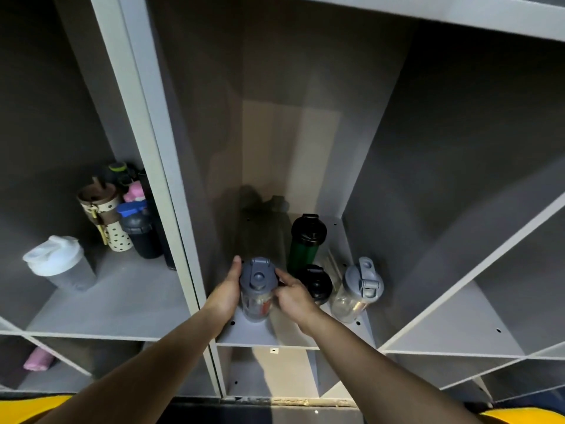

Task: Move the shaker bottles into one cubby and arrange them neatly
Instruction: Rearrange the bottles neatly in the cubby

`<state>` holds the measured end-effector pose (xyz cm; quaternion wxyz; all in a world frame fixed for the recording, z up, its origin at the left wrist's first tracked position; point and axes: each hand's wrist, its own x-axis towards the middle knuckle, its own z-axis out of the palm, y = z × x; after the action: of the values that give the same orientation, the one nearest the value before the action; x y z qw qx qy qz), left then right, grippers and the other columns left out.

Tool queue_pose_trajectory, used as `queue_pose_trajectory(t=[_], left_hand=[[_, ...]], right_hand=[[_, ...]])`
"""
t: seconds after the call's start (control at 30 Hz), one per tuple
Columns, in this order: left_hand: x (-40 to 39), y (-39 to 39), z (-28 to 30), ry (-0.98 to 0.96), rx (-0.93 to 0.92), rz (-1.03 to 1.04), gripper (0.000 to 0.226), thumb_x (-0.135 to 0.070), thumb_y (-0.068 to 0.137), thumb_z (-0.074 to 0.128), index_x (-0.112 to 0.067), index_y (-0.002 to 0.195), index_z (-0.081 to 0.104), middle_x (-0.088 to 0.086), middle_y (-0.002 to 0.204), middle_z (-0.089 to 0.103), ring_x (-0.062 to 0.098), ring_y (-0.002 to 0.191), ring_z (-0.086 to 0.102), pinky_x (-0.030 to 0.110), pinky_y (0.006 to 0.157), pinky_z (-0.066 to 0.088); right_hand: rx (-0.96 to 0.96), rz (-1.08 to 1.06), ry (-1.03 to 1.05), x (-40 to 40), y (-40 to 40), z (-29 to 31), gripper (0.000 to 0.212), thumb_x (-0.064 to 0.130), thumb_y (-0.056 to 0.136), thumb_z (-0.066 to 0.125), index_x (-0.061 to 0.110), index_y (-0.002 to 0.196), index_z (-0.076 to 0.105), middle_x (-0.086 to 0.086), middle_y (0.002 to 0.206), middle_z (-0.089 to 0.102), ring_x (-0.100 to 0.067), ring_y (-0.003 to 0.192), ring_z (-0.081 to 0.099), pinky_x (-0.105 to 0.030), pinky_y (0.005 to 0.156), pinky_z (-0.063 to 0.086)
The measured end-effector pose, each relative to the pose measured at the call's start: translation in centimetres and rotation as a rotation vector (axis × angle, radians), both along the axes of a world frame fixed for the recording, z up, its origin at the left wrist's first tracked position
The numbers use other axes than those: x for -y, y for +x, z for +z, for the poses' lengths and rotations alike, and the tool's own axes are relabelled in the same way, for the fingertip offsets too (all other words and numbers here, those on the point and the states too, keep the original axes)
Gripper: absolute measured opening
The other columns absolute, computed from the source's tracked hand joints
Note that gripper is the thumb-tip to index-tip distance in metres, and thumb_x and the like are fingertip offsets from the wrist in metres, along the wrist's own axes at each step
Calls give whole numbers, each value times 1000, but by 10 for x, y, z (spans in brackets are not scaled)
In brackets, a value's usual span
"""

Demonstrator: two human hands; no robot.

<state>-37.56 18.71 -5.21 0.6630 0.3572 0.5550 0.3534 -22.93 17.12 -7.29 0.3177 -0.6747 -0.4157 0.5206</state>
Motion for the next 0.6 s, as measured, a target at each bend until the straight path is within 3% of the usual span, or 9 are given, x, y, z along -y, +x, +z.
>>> queue_pose_trajectory(t=[0.17,0.23,0.37,0.43,0.53,0.6], left_hand=[[4,4,12,21,65,21,47,-53,98,35,-18,119,59,4,114,57,7,78,55,27,94,31],[5,3,12,20,51,10,52,-54,98,35,-16,122,60,3,110,56,10,84,55,28,95,31],[10,3,18,15,18,-19,41,-58,97,34,-29,88,62,1,108,58,8,82,56,28,95,31],[10,2,21,14,-53,-39,45,-63,94,34,-29,95,64,3,114,62,13,90,59,30,95,32],[5,2,18,157,-335,-83,50,-60,96,33,-29,126,58,3,135,56,22,119,54,31,98,32],[3,7,21,286,-467,-112,47,-53,98,39,-28,135,51,-1,142,49,21,128,48,29,100,32]], right_hand=[[-11,-11,-2,-1,2,-3,61,6,87,53,26,144,51,0,140,61,-20,127,57,-42,113,44],[-7,-9,2,1,1,-2,60,6,88,53,26,145,50,1,140,60,-19,129,55,-41,114,43],[14,22,18,2,0,2,57,9,90,53,32,142,52,4,138,61,-17,124,58,-37,111,45],[23,32,19,4,1,8,58,7,92,52,28,145,48,5,138,58,-17,124,56,-33,109,44],[77,-1,47,4,11,17,60,8,92,54,22,150,42,0,146,52,-20,133,51,-28,109,40],[118,-15,92,4,22,21,57,9,93,54,22,147,46,-1,143,56,-16,123,55,-20,99,41]])
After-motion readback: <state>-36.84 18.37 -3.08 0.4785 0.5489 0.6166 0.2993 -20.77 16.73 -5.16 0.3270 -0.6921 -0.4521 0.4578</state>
